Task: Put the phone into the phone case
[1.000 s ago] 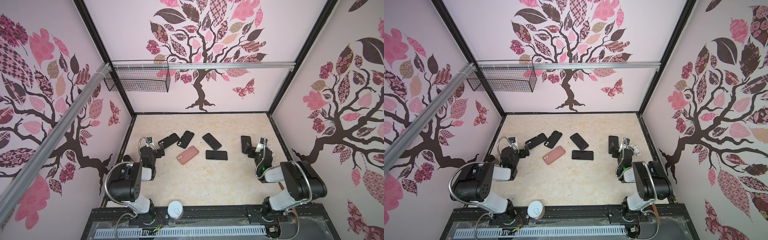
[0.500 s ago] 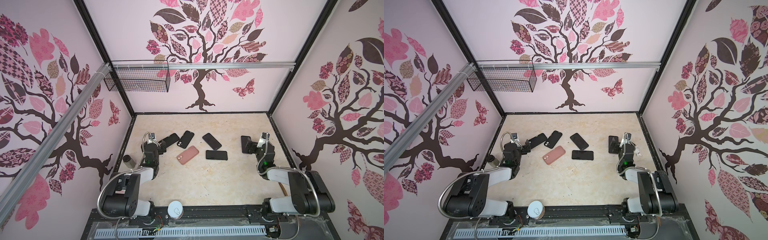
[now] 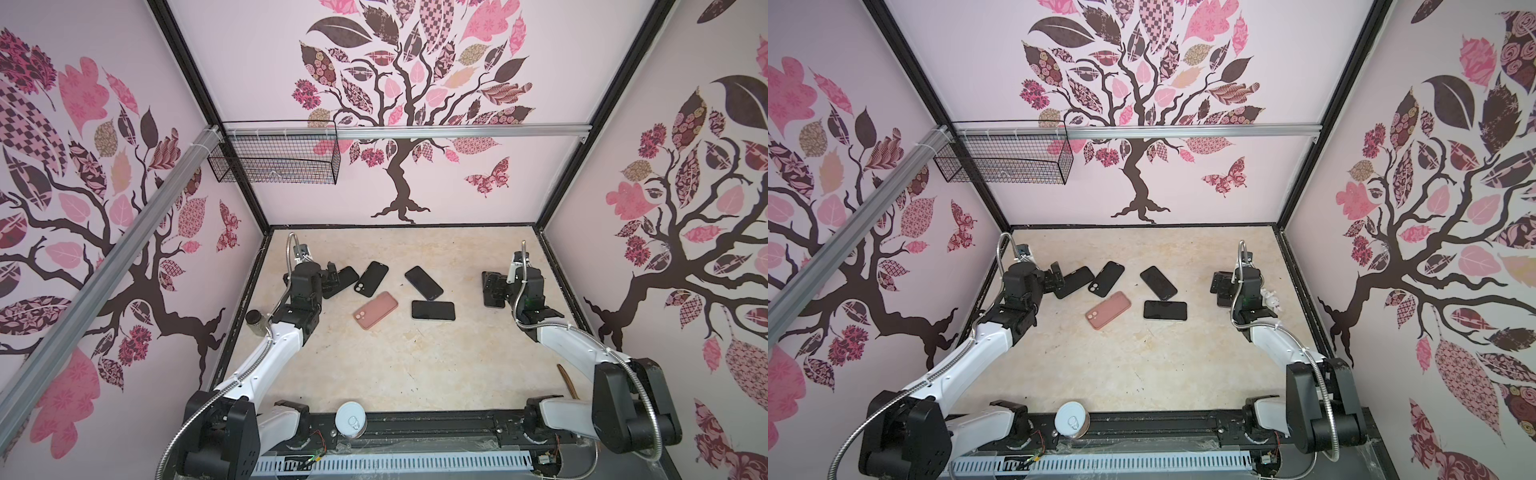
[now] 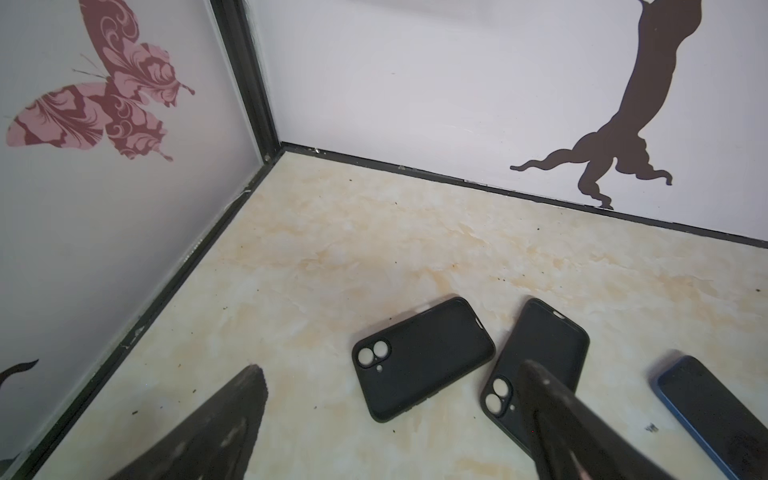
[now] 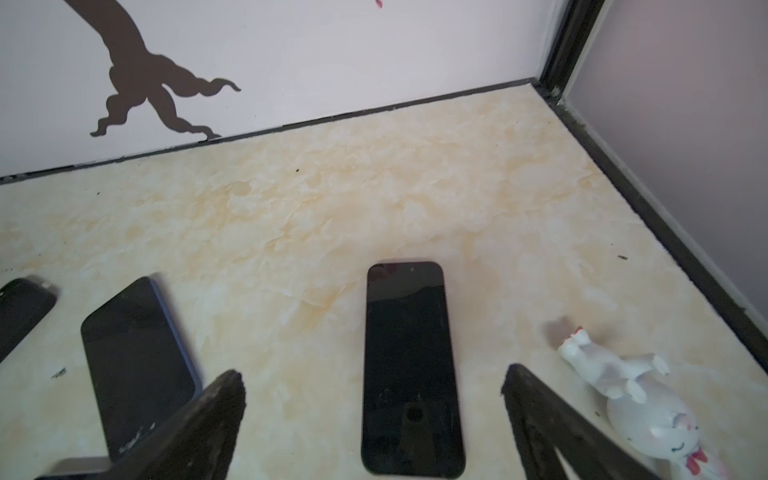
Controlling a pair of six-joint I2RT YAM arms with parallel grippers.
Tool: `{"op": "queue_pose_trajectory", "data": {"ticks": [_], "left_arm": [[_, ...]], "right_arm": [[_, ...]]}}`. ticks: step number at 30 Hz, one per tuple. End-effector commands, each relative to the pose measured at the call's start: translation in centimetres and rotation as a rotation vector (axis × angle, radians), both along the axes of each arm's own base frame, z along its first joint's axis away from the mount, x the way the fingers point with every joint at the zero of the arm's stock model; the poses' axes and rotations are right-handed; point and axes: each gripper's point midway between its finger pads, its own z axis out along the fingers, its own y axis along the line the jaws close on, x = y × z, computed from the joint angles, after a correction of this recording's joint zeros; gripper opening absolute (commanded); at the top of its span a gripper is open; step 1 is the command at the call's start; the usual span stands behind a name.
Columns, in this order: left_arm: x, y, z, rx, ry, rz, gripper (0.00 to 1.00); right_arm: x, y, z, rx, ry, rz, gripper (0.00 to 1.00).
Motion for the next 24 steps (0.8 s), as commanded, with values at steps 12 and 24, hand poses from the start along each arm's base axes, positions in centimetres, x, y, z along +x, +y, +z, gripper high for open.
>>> {"op": "queue_pose_trajectory", "data": {"ticks": [12, 24], "left_arm": [[-5.2, -4.9, -7.4, -0.072, 0.354, -0.125, 0.9], [-7.1, -6.7, -10.6, -0.2, 0.463, -0.161, 0.77]], "right_arm": [[-2.7, 3.0, 2.0, 0.068, 0.144, 0.099, 1.0], [-3.1, 3.6, 1.8, 0.071, 0.159, 0.126, 1.0]]}}
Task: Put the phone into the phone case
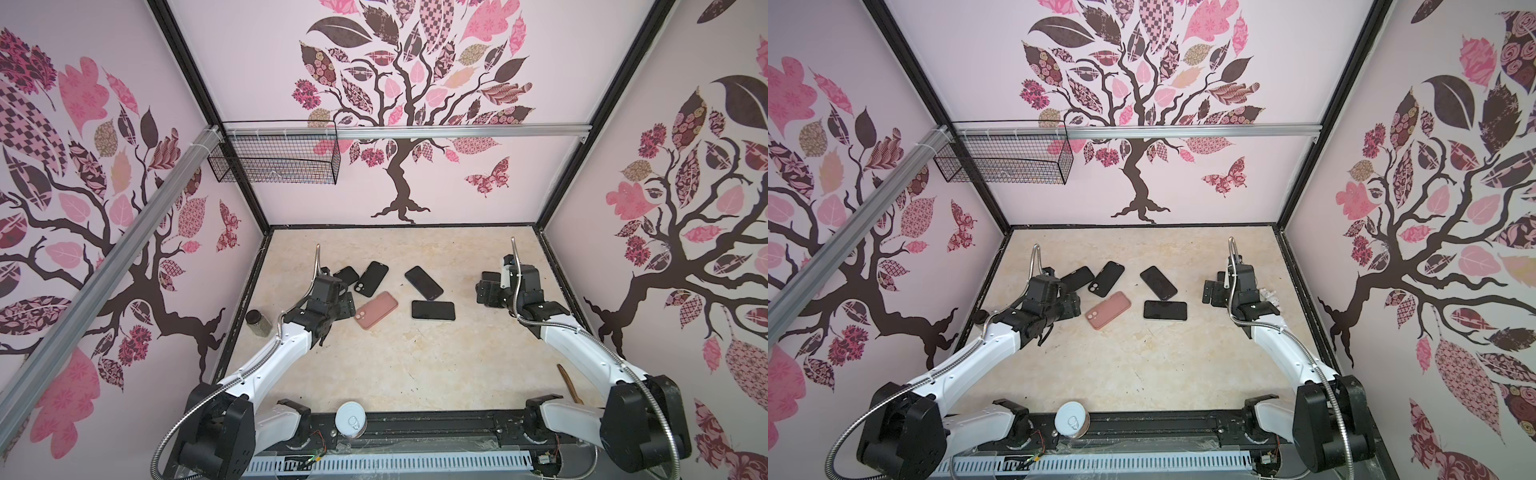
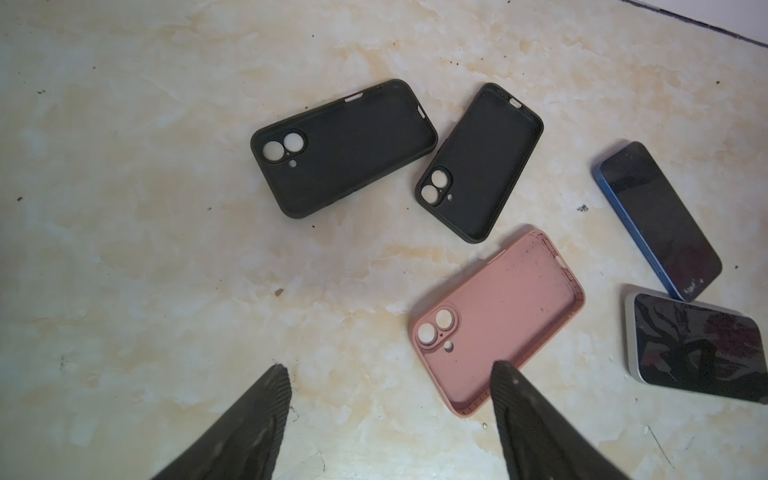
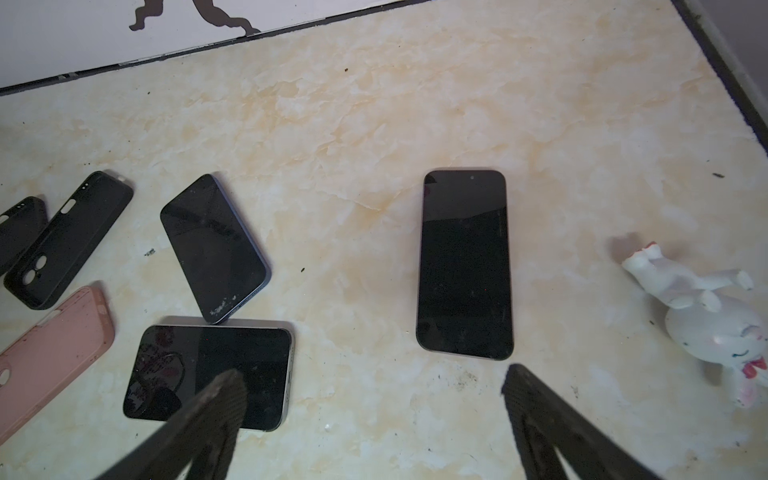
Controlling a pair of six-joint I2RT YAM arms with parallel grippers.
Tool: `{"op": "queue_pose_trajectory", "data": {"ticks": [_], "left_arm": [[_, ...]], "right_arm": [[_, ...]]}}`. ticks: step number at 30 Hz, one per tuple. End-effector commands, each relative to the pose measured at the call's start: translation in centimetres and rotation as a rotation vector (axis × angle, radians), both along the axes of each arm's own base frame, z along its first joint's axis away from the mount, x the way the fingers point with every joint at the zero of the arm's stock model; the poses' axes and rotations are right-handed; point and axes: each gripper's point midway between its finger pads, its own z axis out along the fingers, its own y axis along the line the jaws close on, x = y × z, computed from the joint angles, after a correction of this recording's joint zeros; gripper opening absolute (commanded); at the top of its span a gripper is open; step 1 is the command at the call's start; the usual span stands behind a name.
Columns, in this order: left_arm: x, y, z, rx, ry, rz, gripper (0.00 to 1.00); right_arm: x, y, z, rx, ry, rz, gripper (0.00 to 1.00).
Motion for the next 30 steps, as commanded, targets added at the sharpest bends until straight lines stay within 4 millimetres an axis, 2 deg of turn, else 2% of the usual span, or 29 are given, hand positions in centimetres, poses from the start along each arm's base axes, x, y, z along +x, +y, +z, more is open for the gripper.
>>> {"op": "queue_pose_trajectory", "data": {"ticks": [1, 5, 12, 21, 30], "left_arm": [[-1.1, -0.4, -1.9, -0.025, 0.07, 0.006, 0.77], [-1.2, -0.8, -3.1, -0.026, 0.108, 0.009, 0.72], [-0.6, -2.8, -4.5, 0.022, 0.161, -0.01, 0.64], [-0.4, -5.1, -7.6, 0.087, 0.228, -0.014, 0.56], [-0.2, -5.3, -8.7, 0.11, 0.247, 0.008, 0.44]], "right_arm": [[0.3, 0.4, 2.3, 0.008, -0.049, 0.015, 1.0], [0.3, 0.4, 2.3, 0.006, -0.048, 0.012, 1.0], [0.3, 0.2, 2.1, 0.001, -0.043, 0.005, 1.0], [0.2, 0.0, 2.3, -0.004, -0.05, 0.0, 1.0], [0.2, 0.1, 2.2, -0.003, -0.049, 0.002, 1.0]]}}
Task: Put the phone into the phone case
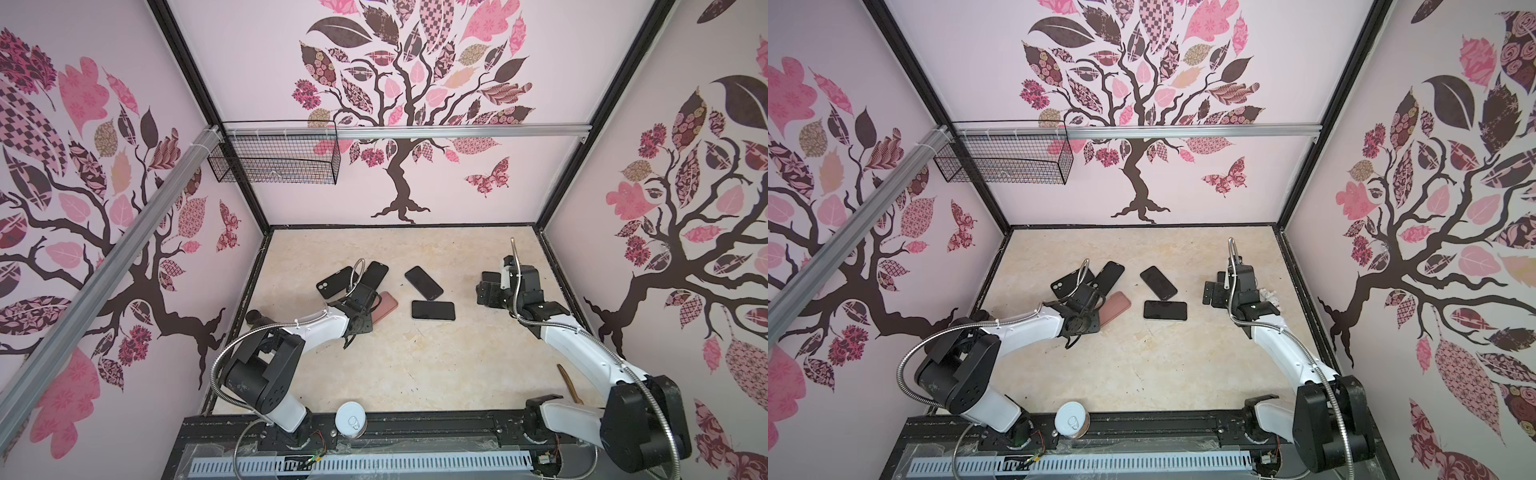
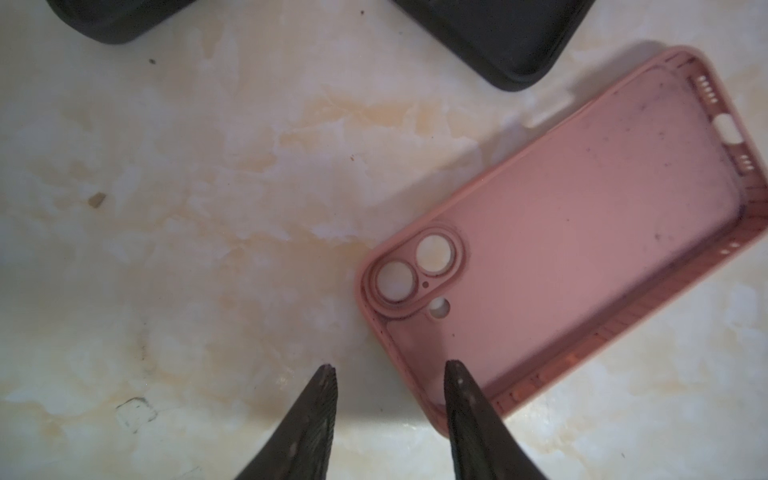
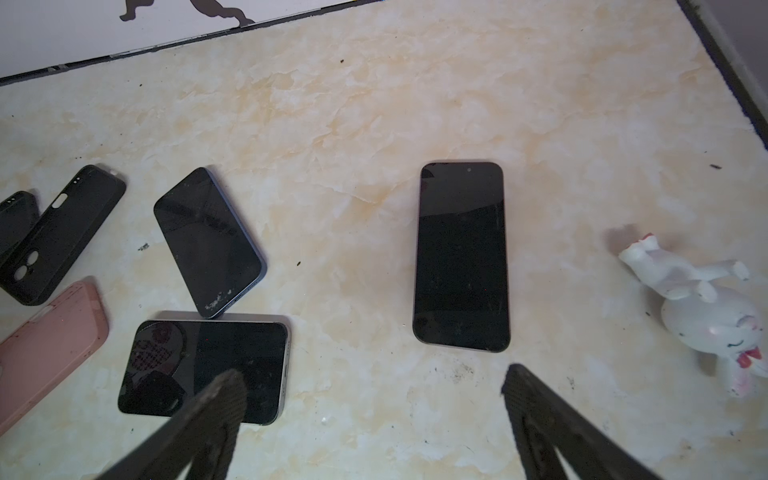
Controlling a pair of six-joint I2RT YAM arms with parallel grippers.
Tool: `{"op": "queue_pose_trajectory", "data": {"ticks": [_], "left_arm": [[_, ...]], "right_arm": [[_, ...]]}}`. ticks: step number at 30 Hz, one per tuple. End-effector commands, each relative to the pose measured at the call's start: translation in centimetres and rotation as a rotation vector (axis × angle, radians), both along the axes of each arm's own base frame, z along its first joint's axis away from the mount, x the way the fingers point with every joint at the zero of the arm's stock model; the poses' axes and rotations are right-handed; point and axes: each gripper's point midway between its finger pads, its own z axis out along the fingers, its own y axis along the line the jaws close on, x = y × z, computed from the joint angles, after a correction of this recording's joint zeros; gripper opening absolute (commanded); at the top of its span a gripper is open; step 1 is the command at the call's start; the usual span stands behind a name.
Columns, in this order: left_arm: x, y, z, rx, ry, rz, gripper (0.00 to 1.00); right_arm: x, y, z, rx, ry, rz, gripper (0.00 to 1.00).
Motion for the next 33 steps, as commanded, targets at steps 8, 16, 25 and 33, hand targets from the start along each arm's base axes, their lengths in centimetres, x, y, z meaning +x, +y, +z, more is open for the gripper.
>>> {"op": "queue_pose_trajectory", "data": {"ticks": [8, 16, 25, 33], "left_arm": [[1.4, -0.4, 0.6, 0.005, -0.034, 0.032, 0.3], [0.8, -0.2, 0.6, 0.0, -0.027, 0.028, 0.19], [0.1, 0.3, 0.8, 0.01, -0.021, 0.009, 0.06], [-0.9, -0.1, 1.4, -0.033, -0.018, -0.018, 0.0]], "right_arm": [[0.4, 0.2, 2.5, 0.0, -0.06, 0.005, 1.0], [0.4, 0.1, 2.6, 0.001, -0.062, 0.004, 1.0], [0.2, 0.1, 2.8, 0.004, -0.062, 0.004, 1.0], [0.1, 0.3, 2.8, 0.012, -0.056, 0.007, 1.0]]}}
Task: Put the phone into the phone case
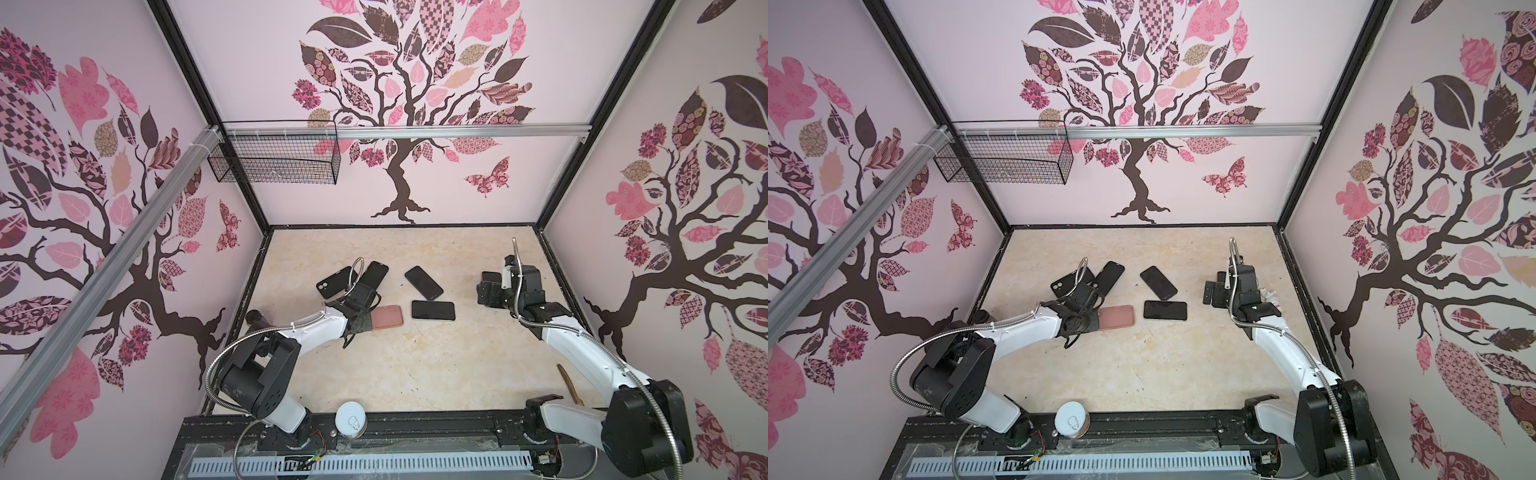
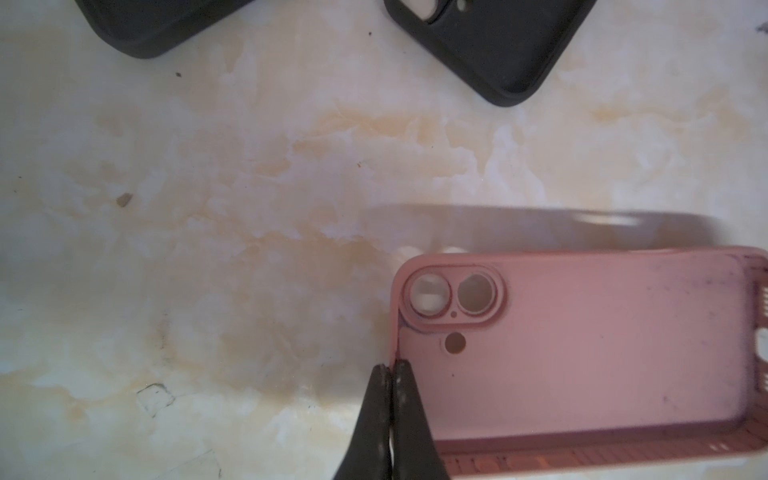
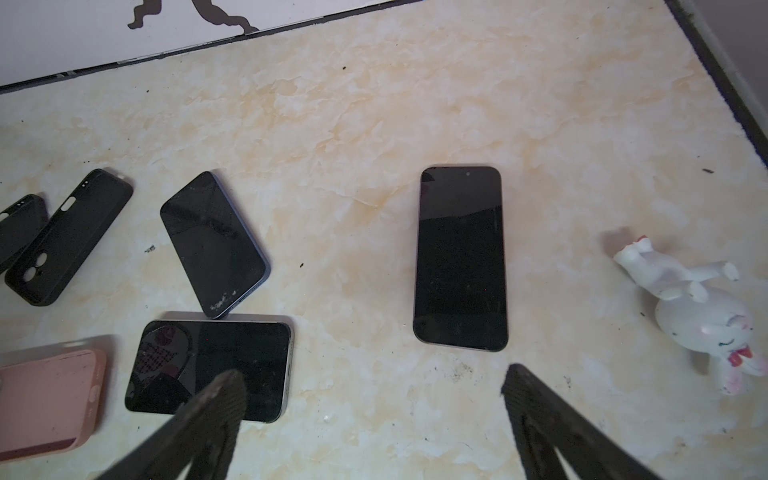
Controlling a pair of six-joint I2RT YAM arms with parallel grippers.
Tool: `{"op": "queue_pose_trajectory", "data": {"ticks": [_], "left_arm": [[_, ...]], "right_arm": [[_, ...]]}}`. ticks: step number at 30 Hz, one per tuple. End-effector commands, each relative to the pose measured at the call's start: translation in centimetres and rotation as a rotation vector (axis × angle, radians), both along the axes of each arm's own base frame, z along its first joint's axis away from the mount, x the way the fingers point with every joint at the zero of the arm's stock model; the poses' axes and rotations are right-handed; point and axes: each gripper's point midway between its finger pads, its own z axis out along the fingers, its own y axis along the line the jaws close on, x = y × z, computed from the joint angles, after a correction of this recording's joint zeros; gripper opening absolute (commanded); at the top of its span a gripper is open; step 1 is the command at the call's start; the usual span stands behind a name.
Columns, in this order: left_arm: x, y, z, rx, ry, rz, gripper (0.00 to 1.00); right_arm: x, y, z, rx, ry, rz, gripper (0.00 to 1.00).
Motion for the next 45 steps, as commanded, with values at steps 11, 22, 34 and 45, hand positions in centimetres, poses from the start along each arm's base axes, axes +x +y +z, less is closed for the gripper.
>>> {"op": "queue_pose_trajectory", "data": {"ticks": [11, 22, 34, 45], "left_arm": [[-3.4, -2.8, 0.9, 0.0, 0.006, -0.111, 0.0], [-5.1, -5.0, -0.3, 0.006, 0.02, -0.137, 0.0], [-5.7, -5.7, -1.3, 0.009, 0.035, -0.137, 0.0], [-5.9, -5.9, -1.6, 0.003, 0.035, -0.137, 0.0]], "right_arm": [[0.3, 0.5, 1.7, 0.011, -0.022, 0.014, 1.0], [0.3, 0.7, 1.4, 0.015, -0.008, 0.025, 1.0], [0.4, 1.0, 0.9, 0.02, 0.006, 0.034, 1.0], [0.4, 1.1, 0.9, 0.02, 0.008, 0.04, 1.0]]}}
